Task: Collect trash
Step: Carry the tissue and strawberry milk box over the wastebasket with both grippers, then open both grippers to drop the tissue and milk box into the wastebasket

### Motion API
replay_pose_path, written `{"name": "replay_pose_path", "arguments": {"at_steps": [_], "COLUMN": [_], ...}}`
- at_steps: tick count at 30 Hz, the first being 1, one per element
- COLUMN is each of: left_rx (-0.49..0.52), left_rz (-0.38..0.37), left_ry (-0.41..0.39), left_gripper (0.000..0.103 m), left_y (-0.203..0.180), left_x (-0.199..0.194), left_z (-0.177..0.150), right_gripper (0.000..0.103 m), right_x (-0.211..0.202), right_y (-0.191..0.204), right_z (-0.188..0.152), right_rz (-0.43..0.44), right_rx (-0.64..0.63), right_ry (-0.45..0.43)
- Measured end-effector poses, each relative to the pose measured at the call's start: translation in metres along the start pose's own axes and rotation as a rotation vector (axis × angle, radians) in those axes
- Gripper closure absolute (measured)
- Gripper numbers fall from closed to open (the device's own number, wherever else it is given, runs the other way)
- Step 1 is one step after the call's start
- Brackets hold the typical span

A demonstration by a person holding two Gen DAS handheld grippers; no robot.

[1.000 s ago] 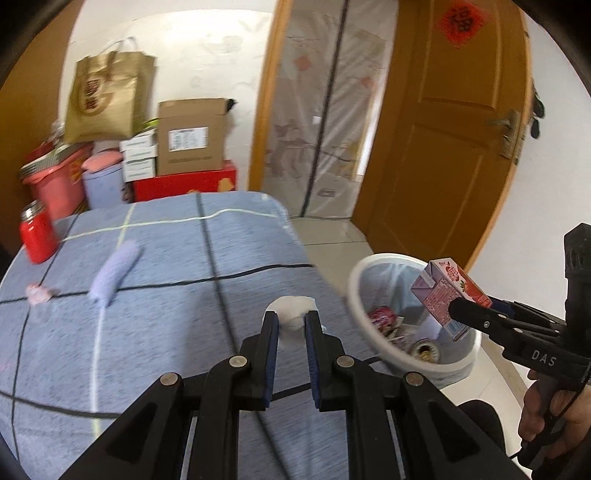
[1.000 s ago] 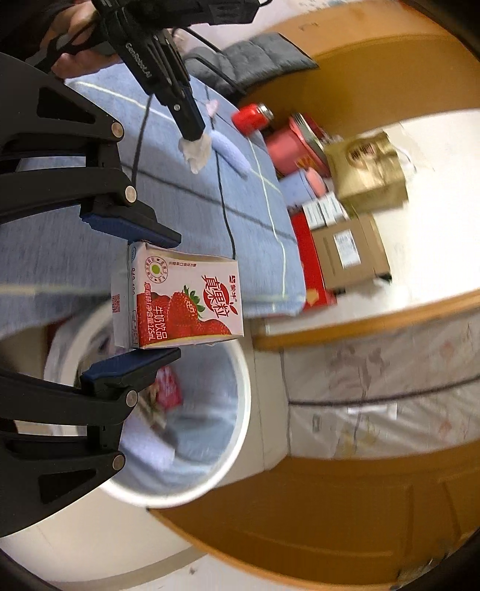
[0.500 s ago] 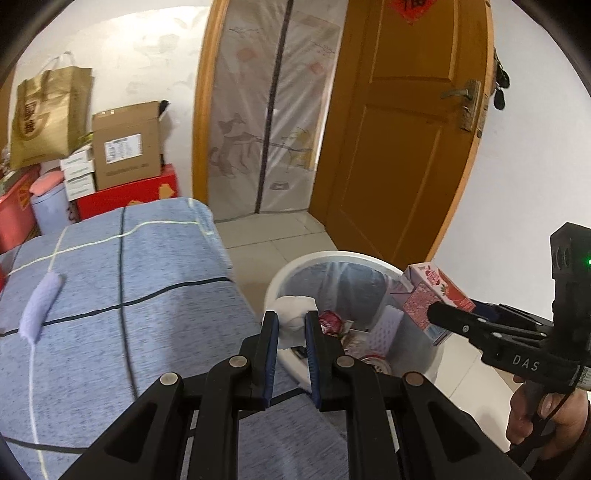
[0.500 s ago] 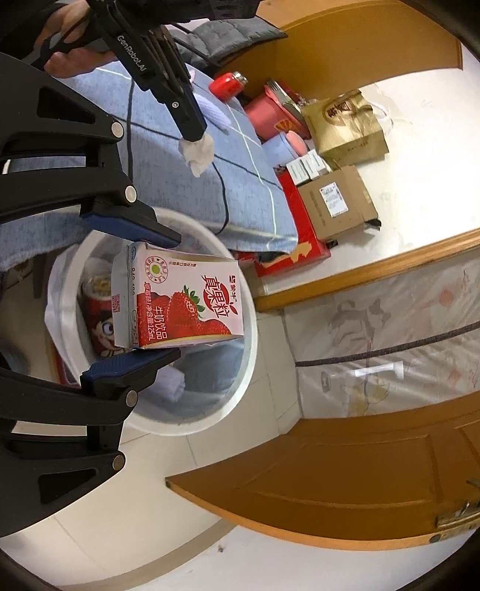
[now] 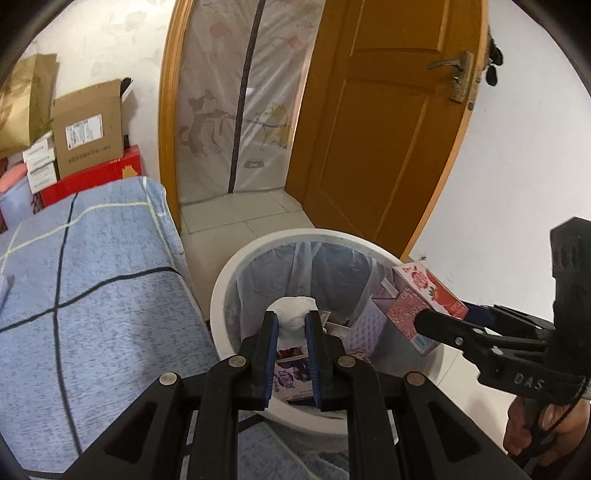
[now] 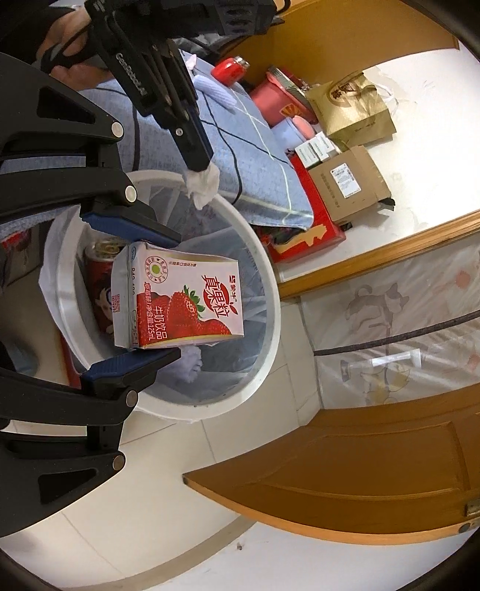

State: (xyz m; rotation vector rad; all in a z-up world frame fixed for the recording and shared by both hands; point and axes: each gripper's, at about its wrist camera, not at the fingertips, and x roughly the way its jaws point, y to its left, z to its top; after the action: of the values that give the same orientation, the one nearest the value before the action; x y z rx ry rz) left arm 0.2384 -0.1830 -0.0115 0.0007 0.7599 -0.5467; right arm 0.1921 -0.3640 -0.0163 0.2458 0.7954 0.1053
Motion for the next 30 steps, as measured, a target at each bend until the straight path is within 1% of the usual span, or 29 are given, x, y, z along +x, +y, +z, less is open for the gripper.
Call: {"name": "replay_pose_path", "arguments": {"at_steps": [3,6,7,13,17,24,30], "left_rx": [-0.005,-0.010,-0.014,-0.042,-0.048,-0.052,-0.059], "left_rz": [-0.005,-0.013,-0.014,-0.001,0.008,0.009,0.021], "left_ry": [-0.006,-0.018,-0.020,-0.030,-0.034,-0.041,-0.058], "left_gripper": [0.085,0.074,0.074,0.074,0.074,0.074,0.074], "left_y": [0.002,0.003,0.004,0.016,0.020,0.020,0.021], "left_x": [0.004,0.002,0.001,-0.007,-0.012,-0.021,-0.038], "left_z": [0.000,0.000,0.000,0.001,-0.001,-0.004,-0.009], "right_gripper": [0.048,0.048,0.048,0.048,0.047,0.047,0.047], "right_x": [0.002,0.006,0.008,0.021,0.024,0.016,0.002], "right_y": [0.000,0.000,0.000,0.006,0.010,0.010,0.022], "right_z": [0.000,0.001,0.001,0.000,0.000,0.001,0.003], "right_rz": [-0.001,0.001,0.004,0.018,0.020,0.018,0.028], "right_rx": [0.000,-0.001,-0.002,-0.015,-0.022,-0.020,-0.042], "right_ry": [0.005,0.015,0.020,0.058,0.064,0.043,0.020]}}
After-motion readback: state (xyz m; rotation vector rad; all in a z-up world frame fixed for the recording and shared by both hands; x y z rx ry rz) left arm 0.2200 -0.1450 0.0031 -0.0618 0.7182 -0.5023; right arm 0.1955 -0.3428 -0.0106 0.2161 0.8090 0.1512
